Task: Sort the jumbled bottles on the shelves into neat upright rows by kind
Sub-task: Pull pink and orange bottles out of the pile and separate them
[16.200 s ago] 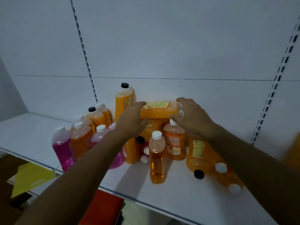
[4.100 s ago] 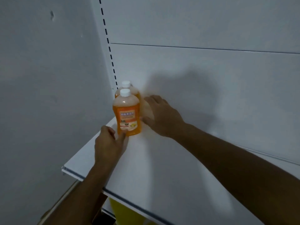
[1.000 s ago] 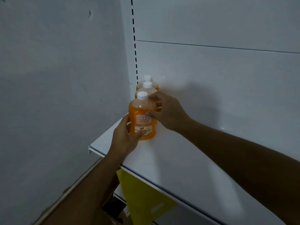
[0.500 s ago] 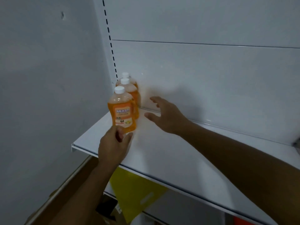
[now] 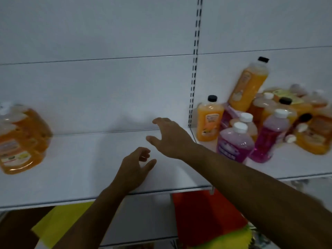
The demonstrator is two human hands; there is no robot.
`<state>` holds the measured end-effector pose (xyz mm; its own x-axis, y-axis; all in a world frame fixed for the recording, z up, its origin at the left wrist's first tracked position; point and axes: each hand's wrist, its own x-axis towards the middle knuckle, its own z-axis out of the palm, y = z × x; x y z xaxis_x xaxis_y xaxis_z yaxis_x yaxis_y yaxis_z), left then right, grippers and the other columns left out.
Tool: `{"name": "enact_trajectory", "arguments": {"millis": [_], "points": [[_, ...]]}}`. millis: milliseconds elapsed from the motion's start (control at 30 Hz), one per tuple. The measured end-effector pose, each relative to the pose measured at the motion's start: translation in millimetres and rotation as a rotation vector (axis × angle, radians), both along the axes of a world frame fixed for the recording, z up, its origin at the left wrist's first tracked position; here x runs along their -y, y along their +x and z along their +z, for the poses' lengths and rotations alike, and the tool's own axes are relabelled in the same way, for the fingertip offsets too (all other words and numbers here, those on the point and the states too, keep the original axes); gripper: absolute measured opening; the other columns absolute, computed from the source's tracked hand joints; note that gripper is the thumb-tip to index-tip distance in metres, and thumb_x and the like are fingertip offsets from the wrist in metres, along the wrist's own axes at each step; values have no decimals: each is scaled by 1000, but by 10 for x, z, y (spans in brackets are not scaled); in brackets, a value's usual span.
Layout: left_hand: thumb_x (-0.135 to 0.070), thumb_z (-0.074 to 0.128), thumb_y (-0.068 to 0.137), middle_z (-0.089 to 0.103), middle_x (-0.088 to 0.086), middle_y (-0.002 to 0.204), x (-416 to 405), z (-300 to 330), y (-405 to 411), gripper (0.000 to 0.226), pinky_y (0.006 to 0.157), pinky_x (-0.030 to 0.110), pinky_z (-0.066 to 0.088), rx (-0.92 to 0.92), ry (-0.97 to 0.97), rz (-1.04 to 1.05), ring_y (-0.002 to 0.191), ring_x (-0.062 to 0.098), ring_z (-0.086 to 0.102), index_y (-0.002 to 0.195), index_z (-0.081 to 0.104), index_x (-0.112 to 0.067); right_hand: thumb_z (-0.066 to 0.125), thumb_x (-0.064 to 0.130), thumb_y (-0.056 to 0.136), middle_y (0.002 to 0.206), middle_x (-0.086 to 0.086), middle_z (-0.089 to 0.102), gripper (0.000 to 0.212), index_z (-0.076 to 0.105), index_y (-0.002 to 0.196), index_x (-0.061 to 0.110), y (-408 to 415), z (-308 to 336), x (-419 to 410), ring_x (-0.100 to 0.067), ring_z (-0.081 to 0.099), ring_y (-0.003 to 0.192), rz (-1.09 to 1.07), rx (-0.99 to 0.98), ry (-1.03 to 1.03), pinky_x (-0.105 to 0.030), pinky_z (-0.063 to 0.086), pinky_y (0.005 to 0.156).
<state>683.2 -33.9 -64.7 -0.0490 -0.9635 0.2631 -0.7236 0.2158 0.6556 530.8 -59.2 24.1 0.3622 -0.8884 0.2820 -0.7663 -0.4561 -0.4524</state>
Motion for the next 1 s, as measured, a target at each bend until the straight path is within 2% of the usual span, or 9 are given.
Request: {"name": "enact_trajectory", "arguments": {"millis": [333, 467, 567, 667, 733, 800, 867, 1000], "points": [[-41, 65, 87, 63, -9, 116, 556, 24, -879, 43, 83, 24, 52, -88, 102, -315, 97, 5, 62, 123, 55, -21, 60, 34, 91, 137, -5, 47, 50, 44, 135, 16, -830, 157, -151, -22, 44, 124, -292, -72, -85, -38, 46, 96], [-41, 71, 83, 61, -7, 121, 705, -21, -1138, 57, 89, 29, 53, -112, 191, -470, 105, 8, 60, 131, 50, -20, 60, 27, 91, 137, -4, 49, 45, 48, 133, 14, -960, 234, -201, -20, 46, 122, -358, -96, -185, -31, 45, 94], [-40, 77, 78, 59, -9, 123, 696, -17, -1349, 64, 86, 22, 48, -202, 287, -579, 112, 9, 56, 132, 47, -26, 60, 22, 92, 137, -4, 50, 38, 54, 128, 13, -1031, 266, -284, -19, 46, 124, -389, -185, -314, -22, 39, 92], [-31, 80, 76, 59, -16, 116, 603, 8, -1570, 60, 75, 10, 45, -272, 340, -690, 105, -3, 55, 126, 47, -33, 62, 23, 88, 139, -6, 50, 40, 55, 127, 13, -1181, 232, -381, -23, 46, 126, -478, -188, -384, -32, 45, 93], [-22, 83, 73, 62, -15, 115, 548, -12, -1702, 64, 77, 9, 48, -329, 379, -766, 102, -5, 58, 129, 50, -26, 65, 25, 86, 138, -6, 50, 47, 52, 130, 13, -1309, 166, -454, -24, 46, 125, -534, -157, -369, -34, 45, 92], [-16, 86, 69, 66, -4, 117, 535, -54, -1787, 72, 90, 24, 53, -409, 423, -795, 110, 10, 62, 131, 50, -18, 67, 26, 86, 135, -6, 50, 52, 49, 132, 13, -1429, 85, -531, -23, 45, 123, -555, -95, -304, -31, 44, 90], [-8, 86, 67, 66, 5, 119, 533, -99, -1827, 75, 95, 41, 53, -483, 432, -811, 111, 20, 64, 131, 49, -13, 69, 28, 85, 134, -5, 49, 57, 46, 135, 14, -1524, 7, -602, -20, 45, 122, -535, -21, -235, -27, 42, 92], [-14, 87, 67, 66, 7, 118, 466, -116, -1875, 70, 90, 37, 55, -496, 402, -824, 108, 20, 65, 126, 51, -15, 75, 33, 81, 142, -3, 45, 75, 36, 143, 17, -1688, -57, -703, -17, 42, 126, -504, 32, -150, -17, 30, 93]]}}
